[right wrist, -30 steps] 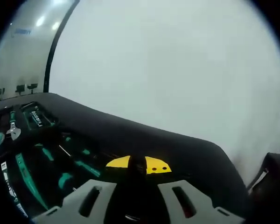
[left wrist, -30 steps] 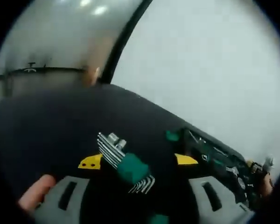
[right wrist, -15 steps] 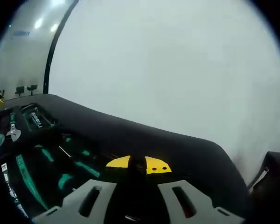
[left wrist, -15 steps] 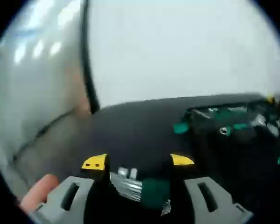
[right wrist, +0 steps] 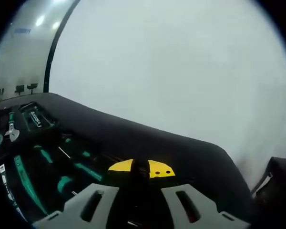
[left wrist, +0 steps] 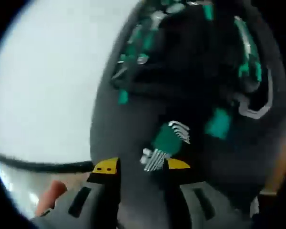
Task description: Pick up the tools and put them into their designated positions in the toolbox.
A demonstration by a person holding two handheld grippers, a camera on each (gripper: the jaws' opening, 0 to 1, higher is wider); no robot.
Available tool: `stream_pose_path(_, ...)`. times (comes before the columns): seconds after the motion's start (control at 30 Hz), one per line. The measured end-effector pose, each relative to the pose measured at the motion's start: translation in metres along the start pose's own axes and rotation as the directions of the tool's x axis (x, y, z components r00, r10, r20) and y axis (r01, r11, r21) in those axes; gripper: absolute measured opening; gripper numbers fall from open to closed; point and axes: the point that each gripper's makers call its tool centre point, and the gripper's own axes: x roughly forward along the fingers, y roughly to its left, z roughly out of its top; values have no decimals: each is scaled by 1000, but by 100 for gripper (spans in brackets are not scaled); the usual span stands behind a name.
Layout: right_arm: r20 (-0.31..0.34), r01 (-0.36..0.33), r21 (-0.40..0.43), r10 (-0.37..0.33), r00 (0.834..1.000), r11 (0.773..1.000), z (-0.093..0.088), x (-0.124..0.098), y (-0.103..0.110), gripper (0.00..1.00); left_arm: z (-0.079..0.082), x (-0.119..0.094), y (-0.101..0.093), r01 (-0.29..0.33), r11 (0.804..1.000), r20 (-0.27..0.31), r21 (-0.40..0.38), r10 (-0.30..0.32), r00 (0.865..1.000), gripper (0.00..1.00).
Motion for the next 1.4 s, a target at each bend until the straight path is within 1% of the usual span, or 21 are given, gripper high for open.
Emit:
stream_pose_path(0.1,1,1,4,-1,1000,1000,0,1,0,8,13,11,-19,114,989,-60,95,-109,992,30)
stream_pose_path(0.13,2,0,4,0,1000,1000,0,0,0,8,15,14,-20,122,987,-64,105,-115,991,29)
stream_pose_path(0.23,3,0,5,0,1000,1000,0,-1,0,8,-1,30,-23,215,960,-150,179,-189,971,20)
stream_pose_path(0.27,2,-1,1,1,1000,1000,0,-1,0,8,-15,39,-17,239,950,-194,199,-201,960,19)
stream_pose_path(0.3,1,-3,-3,3,1000,1000,0,-1,1,8,-16,40,-19,262,944,-200,201,-223,954,20)
stream_pose_path(0.37,-1,-6,-12,6,1000,1000,0,1,3,8,-18,45,-16,281,939,-190,196,-245,951,20)
stream_pose_path(0.4,-3,-6,-14,6,1000,1000,1,2,3,8,-15,46,-17,292,942,-173,163,-264,949,20)
stream_pose_path(0.47,-9,-5,-17,5,1000,1000,-1,1,2,8,-15,47,-15,295,940,-180,170,-264,947,20)
stream_pose_path(0.53,-8,-5,-16,5,1000,1000,-1,0,2,8,-9,47,-13,272,934,-158,232,-240,958,20)
stream_pose_path(0.6,-9,-5,-17,5,1000,1000,-1,0,3,8,4,46,-17,248,945,-75,214,-237,969,20)
stream_pose_path(0.7,-15,-7,-26,6,1000,1000,-2,0,5,8,4,45,-14,221,952,-66,212,-212,975,21)
stream_pose_path(0.77,-18,-8,-34,8,1000,999,-3,1,6,8,6,49,-13,199,936,-30,291,-199,979,23)
stream_pose_path(0.83,-21,-11,-40,10,1000,999,-2,2,6,8,7,45,-18,210,931,-27,298,-212,977,23)
stream_pose_path(0.93,-23,-15,-48,14,1000,999,-2,4,6,8,11,48,-14,210,927,-12,310,-217,976,29)
stream_pose_path(0.97,-23,-16,-51,15,1000,999,-2,4,7,8,12,47,-17,234,920,-16,314,-242,970,28)
stream_pose_path(1.03,-24,-18,-55,16,1000,998,-3,4,8,8,8,48,-27,320,917,-48,238,-318,947,23)
stream_pose_path(1.1,-25,-20,-56,19,1000,998,-3,5,8,8,11,51,-20,329,915,-50,232,-327,944,27)
stream_pose_path(1.17,-23,-20,-53,19,1000,998,-3,4,8,8,14,52,-19,352,903,-62,246,-348,935,31)
stream_pose_path(1.33,-22,-25,-54,24,999,998,-3,0,10,8,11,55,-24,450,871,-103,197,-438,893,37)
stream_pose_path(1.37,-23,-26,-55,25,999,998,-4,-1,10,8,10,53,-29,489,854,-129,176,-472,872,37)
stream_pose_path(1.4,-24,-28,-57,27,999,998,-4,-1,11,8,10,53,-30,492,858,-144,150,-473,869,35)
